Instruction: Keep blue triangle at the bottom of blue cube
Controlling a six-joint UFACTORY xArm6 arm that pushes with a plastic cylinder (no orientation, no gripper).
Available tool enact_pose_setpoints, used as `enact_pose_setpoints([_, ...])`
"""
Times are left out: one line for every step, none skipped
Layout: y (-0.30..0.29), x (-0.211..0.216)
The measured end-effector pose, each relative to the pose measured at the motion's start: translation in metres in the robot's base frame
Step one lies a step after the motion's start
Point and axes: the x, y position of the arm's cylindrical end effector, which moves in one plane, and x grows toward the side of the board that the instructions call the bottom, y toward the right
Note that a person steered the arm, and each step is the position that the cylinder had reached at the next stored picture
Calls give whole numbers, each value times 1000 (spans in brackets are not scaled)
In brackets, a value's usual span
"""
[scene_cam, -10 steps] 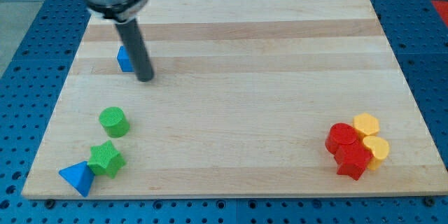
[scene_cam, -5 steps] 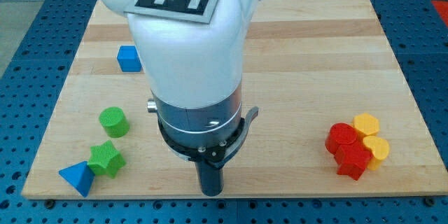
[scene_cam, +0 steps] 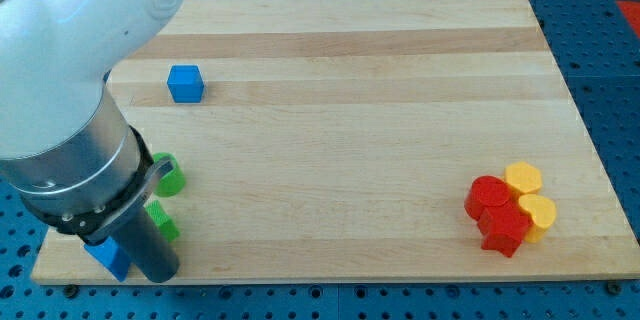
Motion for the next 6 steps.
enact_pose_setpoints([-2, 1])
enact_pose_setpoints([-21, 1])
enact_pose_setpoints([-34, 1])
enact_pose_setpoints([-61, 1])
enact_pose_setpoints([-86, 1])
enact_pose_setpoints([-90, 1])
